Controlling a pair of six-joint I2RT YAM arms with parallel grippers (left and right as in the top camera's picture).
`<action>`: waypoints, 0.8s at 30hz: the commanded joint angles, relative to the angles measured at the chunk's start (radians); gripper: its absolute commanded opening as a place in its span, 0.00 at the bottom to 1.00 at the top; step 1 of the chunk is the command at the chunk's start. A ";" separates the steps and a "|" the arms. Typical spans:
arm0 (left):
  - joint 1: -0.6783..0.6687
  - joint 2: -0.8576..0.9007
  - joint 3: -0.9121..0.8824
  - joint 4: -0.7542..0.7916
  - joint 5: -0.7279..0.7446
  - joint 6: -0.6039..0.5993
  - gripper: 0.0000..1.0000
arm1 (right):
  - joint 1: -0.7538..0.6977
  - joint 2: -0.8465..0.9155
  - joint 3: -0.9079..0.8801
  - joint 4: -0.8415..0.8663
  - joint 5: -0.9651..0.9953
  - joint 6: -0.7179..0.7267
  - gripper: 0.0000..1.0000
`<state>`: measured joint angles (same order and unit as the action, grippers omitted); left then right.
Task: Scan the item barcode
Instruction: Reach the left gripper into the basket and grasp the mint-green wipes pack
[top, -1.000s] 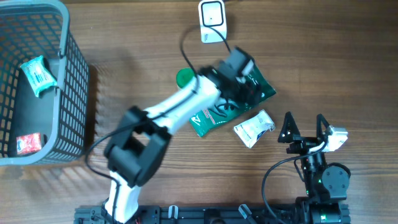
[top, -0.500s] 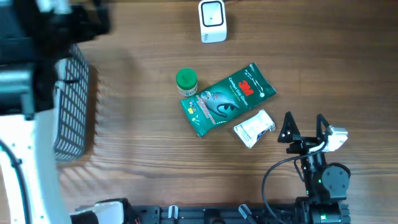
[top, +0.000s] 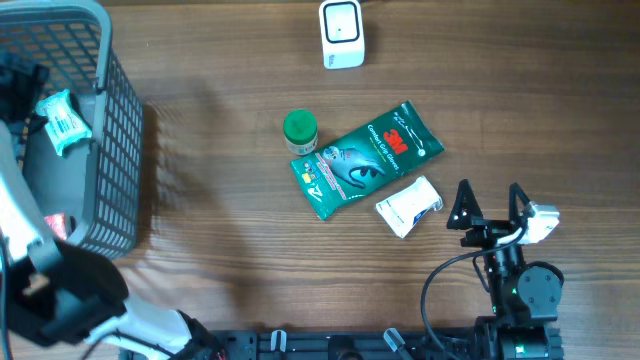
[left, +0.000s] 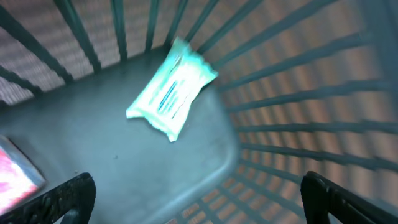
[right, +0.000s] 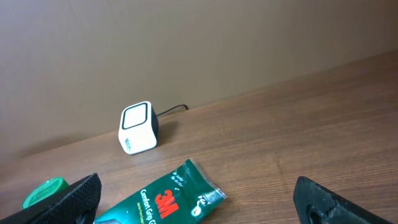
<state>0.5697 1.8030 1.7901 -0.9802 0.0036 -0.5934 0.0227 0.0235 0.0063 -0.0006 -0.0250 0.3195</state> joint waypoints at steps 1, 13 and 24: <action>0.003 0.110 -0.035 0.001 -0.066 -0.159 1.00 | -0.003 0.001 -0.001 0.003 -0.008 -0.002 1.00; 0.003 0.195 -0.242 0.279 -0.107 -0.277 1.00 | -0.003 0.001 -0.001 0.003 -0.008 -0.002 1.00; -0.002 0.216 -0.361 0.527 -0.106 -0.335 1.00 | -0.003 0.001 -0.001 0.003 -0.008 -0.002 0.99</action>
<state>0.5694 1.9808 1.4479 -0.4797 -0.0856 -0.9054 0.0227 0.0235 0.0063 -0.0006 -0.0250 0.3191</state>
